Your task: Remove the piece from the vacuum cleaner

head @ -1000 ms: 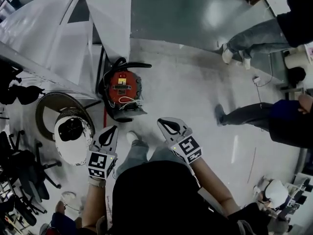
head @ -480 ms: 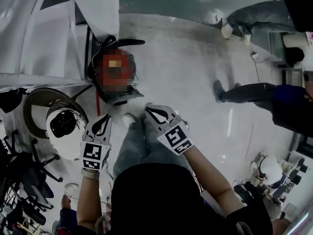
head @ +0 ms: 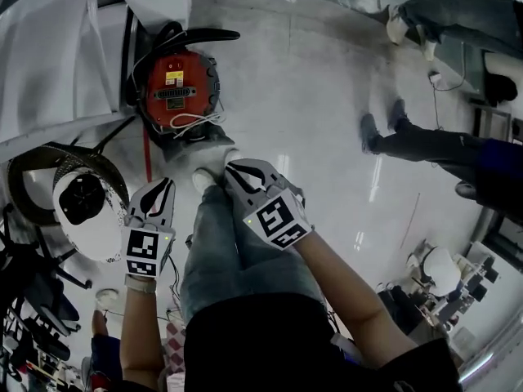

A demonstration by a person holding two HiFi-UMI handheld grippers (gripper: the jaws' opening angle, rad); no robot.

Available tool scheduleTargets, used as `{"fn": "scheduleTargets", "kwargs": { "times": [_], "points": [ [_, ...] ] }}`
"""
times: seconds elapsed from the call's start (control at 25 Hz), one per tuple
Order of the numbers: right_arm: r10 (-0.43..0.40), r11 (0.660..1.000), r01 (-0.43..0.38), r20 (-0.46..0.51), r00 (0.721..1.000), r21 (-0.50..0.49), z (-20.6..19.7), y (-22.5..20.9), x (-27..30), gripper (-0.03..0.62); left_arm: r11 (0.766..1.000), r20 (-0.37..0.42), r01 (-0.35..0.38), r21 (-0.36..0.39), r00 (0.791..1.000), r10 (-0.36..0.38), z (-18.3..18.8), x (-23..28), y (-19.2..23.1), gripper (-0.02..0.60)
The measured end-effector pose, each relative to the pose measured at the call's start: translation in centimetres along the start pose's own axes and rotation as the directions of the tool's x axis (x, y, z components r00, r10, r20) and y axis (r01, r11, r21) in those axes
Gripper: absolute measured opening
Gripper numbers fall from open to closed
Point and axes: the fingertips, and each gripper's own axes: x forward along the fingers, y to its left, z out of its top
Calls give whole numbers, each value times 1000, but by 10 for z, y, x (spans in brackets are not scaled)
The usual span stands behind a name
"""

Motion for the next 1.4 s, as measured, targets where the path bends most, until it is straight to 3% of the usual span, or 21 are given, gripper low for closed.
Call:
{"fn": "scheduleTargets", "kwargs": {
  "times": [0.28, 0.48, 0.96, 1.2, 1.4],
  "points": [
    [31, 999, -30, -55, 998, 15, -47, -31, 63, 32, 1000, -57, -13, 9, 998, 13, -42, 66, 19, 26],
    [61, 997, -65, -132, 989, -27, -90, -45, 104, 51, 1000, -117, -11, 27, 993, 14, -78, 114, 32, 98],
    [144, 984, -164, -235, 961, -71, -177, -65, 194, 64, 1000, -227, 6, 13, 974, -3, -163, 202, 45, 101],
    [167, 976, -199, -277, 946, -90, -208, -64, 231, 66, 996, -265, 3, 86, 964, 20, -196, 237, 53, 101],
    [186, 967, -228, -304, 934, -110, -229, -67, 253, 67, 995, -326, -4, 101, 945, 37, -223, 262, 59, 101]
  ]
}}
